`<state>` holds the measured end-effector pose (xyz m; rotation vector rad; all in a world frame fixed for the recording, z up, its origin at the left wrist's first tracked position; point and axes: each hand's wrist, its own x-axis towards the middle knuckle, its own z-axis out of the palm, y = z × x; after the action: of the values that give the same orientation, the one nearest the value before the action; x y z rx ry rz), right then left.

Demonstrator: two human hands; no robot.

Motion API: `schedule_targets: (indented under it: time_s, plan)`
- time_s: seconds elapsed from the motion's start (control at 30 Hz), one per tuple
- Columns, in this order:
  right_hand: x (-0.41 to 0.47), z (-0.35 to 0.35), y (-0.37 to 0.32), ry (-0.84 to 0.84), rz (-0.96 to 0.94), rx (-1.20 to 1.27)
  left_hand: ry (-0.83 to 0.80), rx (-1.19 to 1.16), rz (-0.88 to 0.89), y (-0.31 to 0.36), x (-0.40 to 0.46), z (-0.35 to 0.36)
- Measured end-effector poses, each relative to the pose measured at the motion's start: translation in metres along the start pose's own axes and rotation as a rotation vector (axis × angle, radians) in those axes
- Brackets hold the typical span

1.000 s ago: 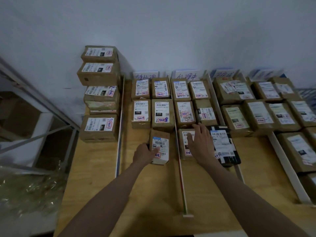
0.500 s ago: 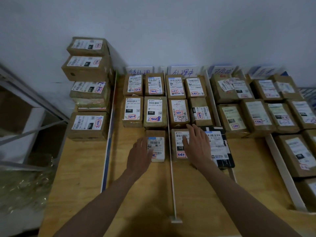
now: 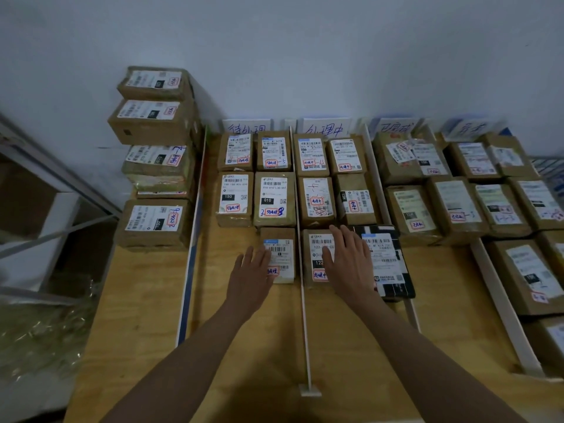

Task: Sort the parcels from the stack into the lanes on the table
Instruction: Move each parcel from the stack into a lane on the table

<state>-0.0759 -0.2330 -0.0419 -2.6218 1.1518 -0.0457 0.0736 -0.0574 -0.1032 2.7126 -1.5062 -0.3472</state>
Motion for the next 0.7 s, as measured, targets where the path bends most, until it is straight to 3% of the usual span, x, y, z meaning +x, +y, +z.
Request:
schedule_targets:
  time_s: [0.13,0.3,0.7]
  plan:
    - [-0.004,-0.004,-0.004,0.004,-0.009,-0.009,-0.043,0.024,0.010,0.002,0.000,-0.016]
    - [-0.005,-0.012,-0.028,0.018,-0.044,-0.001,0.076,0.014,0.008,-0.012,-0.013,-0.048]
    - [0.020,-0.021,-0.171,0.082,-0.227,0.004,0.192,0.074,-0.216,-0.145,-0.040,-0.132]
